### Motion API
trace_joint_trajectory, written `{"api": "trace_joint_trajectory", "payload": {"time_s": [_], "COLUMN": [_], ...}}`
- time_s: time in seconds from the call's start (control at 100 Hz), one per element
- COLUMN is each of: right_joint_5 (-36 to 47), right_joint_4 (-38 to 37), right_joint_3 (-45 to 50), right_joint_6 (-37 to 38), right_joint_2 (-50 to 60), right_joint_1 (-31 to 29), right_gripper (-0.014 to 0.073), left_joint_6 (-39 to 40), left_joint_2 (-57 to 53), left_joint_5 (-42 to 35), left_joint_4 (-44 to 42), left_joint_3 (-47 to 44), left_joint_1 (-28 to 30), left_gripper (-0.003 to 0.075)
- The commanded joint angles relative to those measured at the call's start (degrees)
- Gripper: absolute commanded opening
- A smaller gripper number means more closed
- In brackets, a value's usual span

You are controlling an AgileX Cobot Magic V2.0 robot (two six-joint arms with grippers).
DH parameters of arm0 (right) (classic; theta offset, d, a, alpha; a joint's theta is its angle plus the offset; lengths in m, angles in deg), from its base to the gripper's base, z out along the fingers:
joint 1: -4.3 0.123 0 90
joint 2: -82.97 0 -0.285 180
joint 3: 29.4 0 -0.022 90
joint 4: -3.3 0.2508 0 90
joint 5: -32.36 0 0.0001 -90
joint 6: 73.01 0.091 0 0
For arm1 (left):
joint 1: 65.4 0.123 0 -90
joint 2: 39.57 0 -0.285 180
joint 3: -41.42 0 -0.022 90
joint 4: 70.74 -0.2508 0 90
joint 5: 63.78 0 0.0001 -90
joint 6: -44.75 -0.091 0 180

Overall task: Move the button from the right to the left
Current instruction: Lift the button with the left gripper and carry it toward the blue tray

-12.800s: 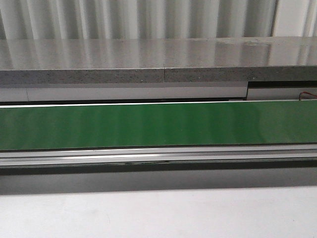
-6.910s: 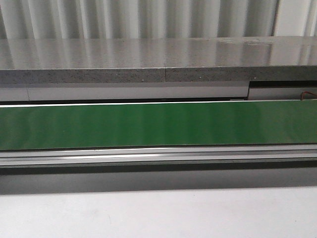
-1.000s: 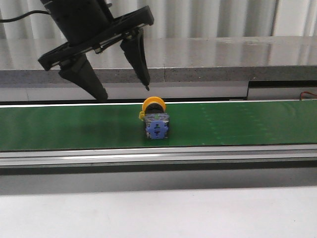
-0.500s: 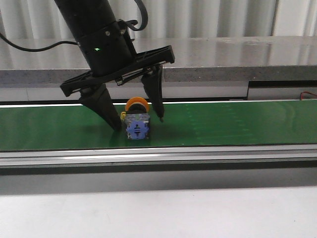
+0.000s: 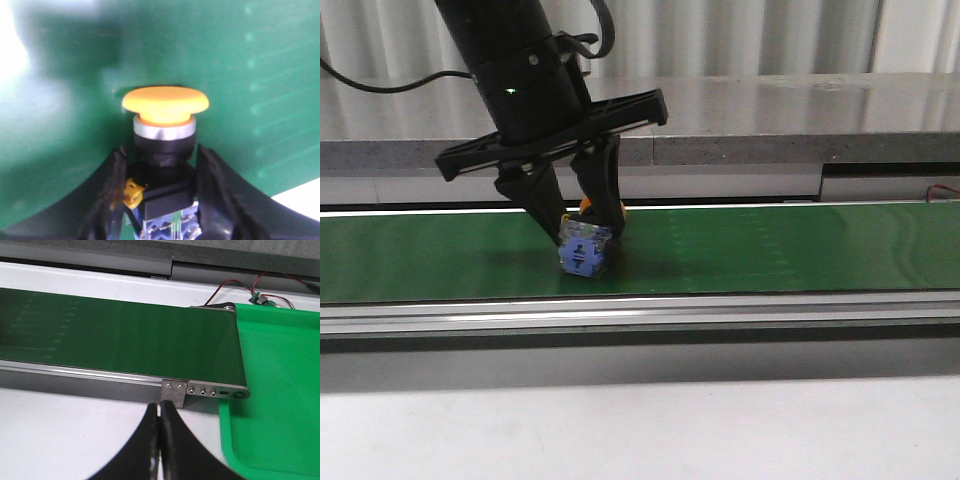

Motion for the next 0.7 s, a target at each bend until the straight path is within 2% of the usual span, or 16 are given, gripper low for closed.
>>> {"api": "trace_joint_trajectory", "payload": {"time_s": [0.0,0.1,0.31,0.69], "right_joint_5": [4.2,4.2,4.2,4.2], "right_joint_4": [-0.2,-0.2,-0.2,-0.2], "right_joint_3": [-1.5,-1.5,-1.5,-1.5], "right_joint_6": [-0.3,-0.3,-0.3,-0.3], "right_joint_2": [-0.6,-0.6,-0.6,-0.6], "right_joint_1": [0.2,0.2,0.2,0.2], "right_gripper": [-0.0066,-0.0066,-0.0066,-0.0066], "left_joint_6": [0.4,0.4,-1.3,-10.1], "left_joint_2": [-5.1,-6.6,-9.7,-10.5], "left_joint_5": [0.4,1.9,5.0,13.0], "left_joint_4": [-1.7,-5.2,-7.6,-9.4], "left_joint_3": [3.1,4.2,4.3,4.3], "left_joint_1": [-0.2,0.4,6.1,23.5], "left_gripper": [-0.0020,-0.0020,-0.0020,-0.0020]}}
